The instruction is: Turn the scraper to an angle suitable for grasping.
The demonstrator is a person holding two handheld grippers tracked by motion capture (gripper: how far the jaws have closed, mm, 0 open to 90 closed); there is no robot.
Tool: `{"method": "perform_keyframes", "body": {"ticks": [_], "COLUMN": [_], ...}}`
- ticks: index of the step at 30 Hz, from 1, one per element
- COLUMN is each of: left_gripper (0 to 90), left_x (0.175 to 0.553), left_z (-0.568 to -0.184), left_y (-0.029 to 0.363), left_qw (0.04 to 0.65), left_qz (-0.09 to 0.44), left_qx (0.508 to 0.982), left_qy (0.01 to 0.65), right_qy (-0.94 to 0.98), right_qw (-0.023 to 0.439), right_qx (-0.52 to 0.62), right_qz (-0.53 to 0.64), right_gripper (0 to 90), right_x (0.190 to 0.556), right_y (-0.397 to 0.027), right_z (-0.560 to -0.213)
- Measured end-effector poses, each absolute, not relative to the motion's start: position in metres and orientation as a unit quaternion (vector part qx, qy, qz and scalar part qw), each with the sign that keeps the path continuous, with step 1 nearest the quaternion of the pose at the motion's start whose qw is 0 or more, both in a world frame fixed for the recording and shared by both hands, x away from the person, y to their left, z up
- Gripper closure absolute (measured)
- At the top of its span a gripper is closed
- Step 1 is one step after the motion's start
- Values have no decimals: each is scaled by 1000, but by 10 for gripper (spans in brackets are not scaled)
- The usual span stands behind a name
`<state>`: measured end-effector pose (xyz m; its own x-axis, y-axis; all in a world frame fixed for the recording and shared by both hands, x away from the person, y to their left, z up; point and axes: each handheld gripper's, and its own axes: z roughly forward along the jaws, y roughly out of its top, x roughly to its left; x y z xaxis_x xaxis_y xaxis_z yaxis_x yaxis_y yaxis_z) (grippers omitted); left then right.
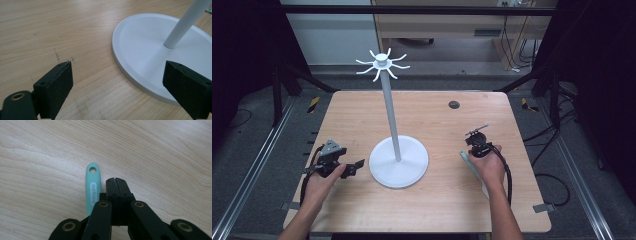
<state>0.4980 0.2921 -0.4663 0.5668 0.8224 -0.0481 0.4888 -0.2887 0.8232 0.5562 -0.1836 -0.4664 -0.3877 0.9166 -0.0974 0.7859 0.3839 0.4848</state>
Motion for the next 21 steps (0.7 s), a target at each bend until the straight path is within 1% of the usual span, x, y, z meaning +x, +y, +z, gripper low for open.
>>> {"method": "perform_keyframes", "body": {"ticks": [11, 16, 18, 21], "left_gripper": [92, 92, 92, 92], "left_x": [498, 498, 498, 498], "left_z": [-466, -467, -467, -467], "left_y": [292, 291, 291, 291], "left_qw": [422, 420, 420, 420], "left_qz": [197, 195, 195, 195], "left_qx": [778, 780, 780, 780], "left_qy": [421, 420, 420, 421], "right_qy": [813, 822, 828, 842], "right_qw": [160, 132, 114, 103], "right_qx": [526, 515, 507, 489], "right_qz": [191, 205, 209, 206], "right_gripper": [900, 900, 900, 900], "right_x": [554, 550, 547, 543], "right_y": [-183, -178, -174, -164], "right_z": [-475, -474, -474, -473]}}
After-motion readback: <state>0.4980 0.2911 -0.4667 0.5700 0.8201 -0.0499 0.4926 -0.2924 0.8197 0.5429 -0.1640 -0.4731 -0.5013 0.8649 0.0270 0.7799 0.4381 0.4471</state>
